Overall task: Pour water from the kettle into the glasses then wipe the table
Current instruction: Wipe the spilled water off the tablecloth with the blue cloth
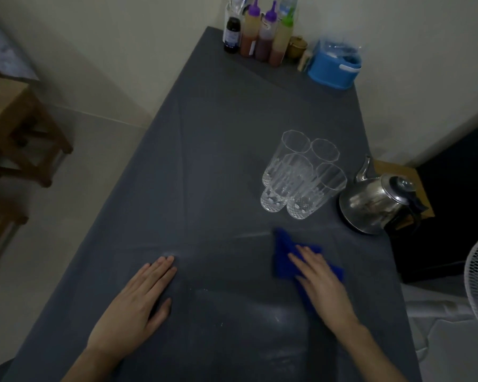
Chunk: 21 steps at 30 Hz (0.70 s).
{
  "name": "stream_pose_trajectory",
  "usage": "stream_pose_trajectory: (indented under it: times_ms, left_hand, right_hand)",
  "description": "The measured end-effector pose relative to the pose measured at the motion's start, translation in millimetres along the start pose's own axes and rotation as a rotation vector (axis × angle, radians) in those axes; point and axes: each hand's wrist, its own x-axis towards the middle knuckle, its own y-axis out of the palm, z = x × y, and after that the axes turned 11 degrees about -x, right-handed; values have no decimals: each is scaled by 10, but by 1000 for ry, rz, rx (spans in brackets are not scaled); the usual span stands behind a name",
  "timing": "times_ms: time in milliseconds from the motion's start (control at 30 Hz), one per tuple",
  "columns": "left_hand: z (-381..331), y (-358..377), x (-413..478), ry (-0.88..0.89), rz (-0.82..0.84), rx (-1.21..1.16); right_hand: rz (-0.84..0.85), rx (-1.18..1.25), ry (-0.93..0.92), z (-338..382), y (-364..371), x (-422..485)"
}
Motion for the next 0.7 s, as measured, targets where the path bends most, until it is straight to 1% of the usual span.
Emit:
stream_pose_trajectory:
  times_ms: [100,133,200,267,400,533,633,700]
  left_hand:
    - [5,13,-3,5,-3,9]
    - [8,14,-5,3,-4,10]
    - [14,14,-11,5,-1,14]
    - [19,21,-23,0,7,19]
    - [28,19,-19,-3,18,49]
    - [34,-2,-43,-11,52,51]
    - [62,-27,-69,-116,19,59]
    - [122,-89,-107,-192,-13,37]
  right_hand:
    - [-18,84,336,-201,-81,-54]
    - [-23,117,407,-200,-73,-47]
    - [-47,155,465,-99,-35,-2]
    - [-70,200,475,96,18,64]
    - [-95,294,368,708,92,236]
    - [-48,363,189,1486,169,320]
    - [2,303,-24,1898,215,259]
    - [14,251,-141,1940,193,180]
